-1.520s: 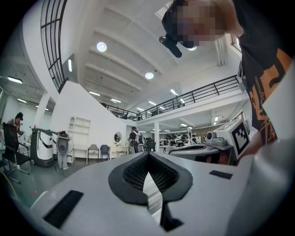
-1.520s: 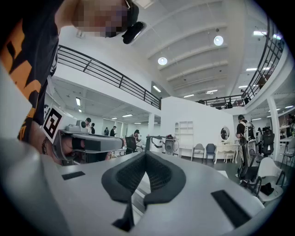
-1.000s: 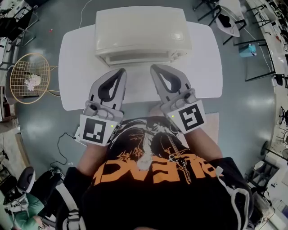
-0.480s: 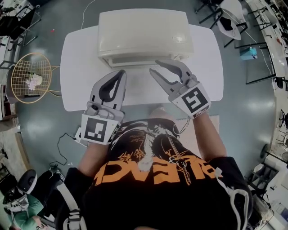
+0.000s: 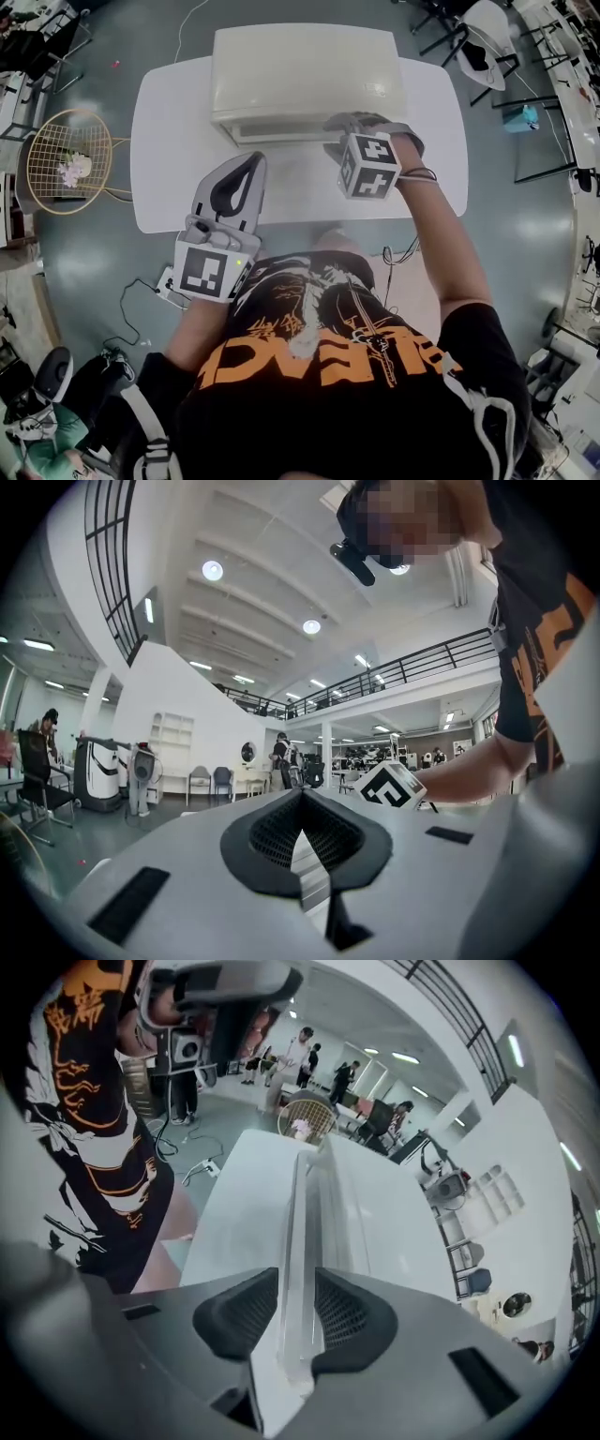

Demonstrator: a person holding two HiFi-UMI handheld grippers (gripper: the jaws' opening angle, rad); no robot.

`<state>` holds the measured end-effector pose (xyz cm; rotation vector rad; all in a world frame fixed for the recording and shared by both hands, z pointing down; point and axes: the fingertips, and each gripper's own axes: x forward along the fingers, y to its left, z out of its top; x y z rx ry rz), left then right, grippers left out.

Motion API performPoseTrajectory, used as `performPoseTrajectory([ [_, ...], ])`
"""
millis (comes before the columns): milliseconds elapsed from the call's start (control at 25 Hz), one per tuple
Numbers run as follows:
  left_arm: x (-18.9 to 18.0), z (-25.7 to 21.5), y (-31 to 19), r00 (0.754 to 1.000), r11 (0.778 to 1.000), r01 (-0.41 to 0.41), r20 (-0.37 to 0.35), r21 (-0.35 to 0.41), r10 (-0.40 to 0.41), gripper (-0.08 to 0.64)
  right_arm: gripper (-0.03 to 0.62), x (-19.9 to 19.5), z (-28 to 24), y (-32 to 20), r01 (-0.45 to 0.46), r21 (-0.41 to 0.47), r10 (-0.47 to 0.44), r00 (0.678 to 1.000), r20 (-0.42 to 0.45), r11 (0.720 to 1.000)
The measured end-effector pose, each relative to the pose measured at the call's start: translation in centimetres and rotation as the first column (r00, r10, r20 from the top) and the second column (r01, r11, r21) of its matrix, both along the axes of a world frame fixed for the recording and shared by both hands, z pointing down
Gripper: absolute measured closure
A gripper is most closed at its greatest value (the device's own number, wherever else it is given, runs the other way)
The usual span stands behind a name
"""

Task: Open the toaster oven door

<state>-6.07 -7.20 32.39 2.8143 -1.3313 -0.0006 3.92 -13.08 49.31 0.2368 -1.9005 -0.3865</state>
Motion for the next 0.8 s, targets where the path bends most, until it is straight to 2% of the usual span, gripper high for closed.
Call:
performPoseTrajectory([
  [120,-0.2,0.2,0.0,1.000,1.000,0.010,0.004,-0.005,-0.010,0.541,0.456,0.3,1.7,-0.2,0.021,-0.046,-0.025,0.996,-0.085,0.999],
  [240,-0.6,0.6,0.0,1.000,1.000,0.022,0.005,-0.015,-0.022,0.540,0.457,0.4,2.9,-0.1,0.027,-0.085,-0.038,0.991,-0.130,0.996],
  [440,-1.2,0.7,-0.4,0.999,0.999,0.031,0.008,-0.013,-0.031,0.541,0.471,-0.1,3.4,-0.4,0.027,-0.105,-0.042,0.989,-0.140,0.994],
  [800,-1.1,2.4,-1.2,0.999,0.999,0.032,0.020,-0.035,-0.031,0.540,0.499,-0.2,3.5,-0.2,0.010,-0.054,-0.017,0.993,-0.120,0.998],
])
